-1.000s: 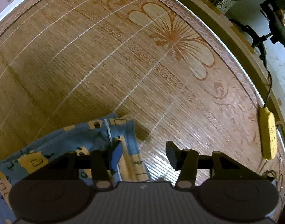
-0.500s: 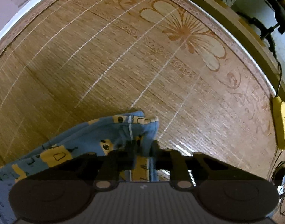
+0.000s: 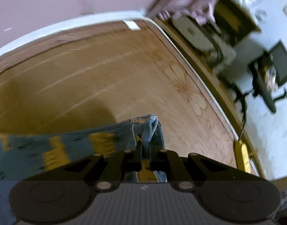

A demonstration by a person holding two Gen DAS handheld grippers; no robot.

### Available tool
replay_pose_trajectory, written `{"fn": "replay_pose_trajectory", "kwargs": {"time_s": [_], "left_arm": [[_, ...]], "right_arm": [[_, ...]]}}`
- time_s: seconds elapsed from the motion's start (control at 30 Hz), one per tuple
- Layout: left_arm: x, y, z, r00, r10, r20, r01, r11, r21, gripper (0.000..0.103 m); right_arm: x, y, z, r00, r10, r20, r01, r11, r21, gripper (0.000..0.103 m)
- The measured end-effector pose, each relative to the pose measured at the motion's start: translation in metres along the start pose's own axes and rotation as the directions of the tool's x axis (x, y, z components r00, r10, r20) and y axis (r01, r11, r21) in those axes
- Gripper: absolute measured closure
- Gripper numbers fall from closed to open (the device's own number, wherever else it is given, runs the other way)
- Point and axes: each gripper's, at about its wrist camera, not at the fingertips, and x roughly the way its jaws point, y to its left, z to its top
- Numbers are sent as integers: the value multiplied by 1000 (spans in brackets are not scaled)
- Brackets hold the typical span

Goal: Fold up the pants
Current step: 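Lift the pants with both grippers and fold them over toward the waistband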

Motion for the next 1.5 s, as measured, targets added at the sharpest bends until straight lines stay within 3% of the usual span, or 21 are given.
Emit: {"fn": "replay_pose_trajectory", "kwargs": {"time_s": [0.2, 0.47, 0.53, 0.6, 0.7, 0.83, 0.93, 1.0, 1.13, 1.2, 1.3, 1.5], "left_arm": [[-38, 89, -32, 994, -56, 93, 69, 988, -141, 96], [-19, 174, -55, 993, -99, 71, 111, 975, -194, 93], [-14, 188, -58, 992, -109, 56, 119, 970, -214, 79], [-13, 196, -61, 988, -142, 61, 152, 965, -215, 49], [-11, 203, -62, 978, -192, 80, 205, 956, -212, 42], [-10, 213, -63, 963, -248, 102, 267, 929, -256, 36], [-9, 211, -61, 971, -224, 87, 240, 934, -264, 41], [-8, 204, -58, 983, -172, 71, 184, 949, -257, 57], [-7, 191, -57, 996, -69, 60, 81, 970, -229, 80], [-7, 189, -58, 998, -33, 61, 46, 973, -226, 92], [-12, 187, -60, 998, 0, 61, 15, 972, -236, 95], [-27, 169, -55, 996, 27, 81, -10, 980, -196, 97]], "right_arm": [[14, 63, 18, 995, 94, -29, -96, 995, -39, 92], [34, 120, 5, 972, 151, -182, -151, 988, 12, 88], [33, 125, 1, 967, 189, -173, -196, 980, -20, 80], [29, 123, 5, 968, 215, -129, -222, 974, -42, 56], [30, 116, 9, 969, 227, -96, -234, 971, -58, 50], [43, 108, 0, 952, 247, -179, -249, 968, 11, 50], [51, 112, -9, 943, 249, -222, -252, 968, 11, 52], [54, 118, -12, 941, 248, -229, -255, 967, -1, 55], [56, 124, -14, 944, 226, -239, -239, 971, -24, 60], [54, 124, -13, 945, 228, -235, -239, 971, -18, 73], [50, 121, -11, 947, 230, -226, -235, 972, 5, 82], [42, 114, -2, 958, 227, -177, -228, 974, 18, 85]]}}
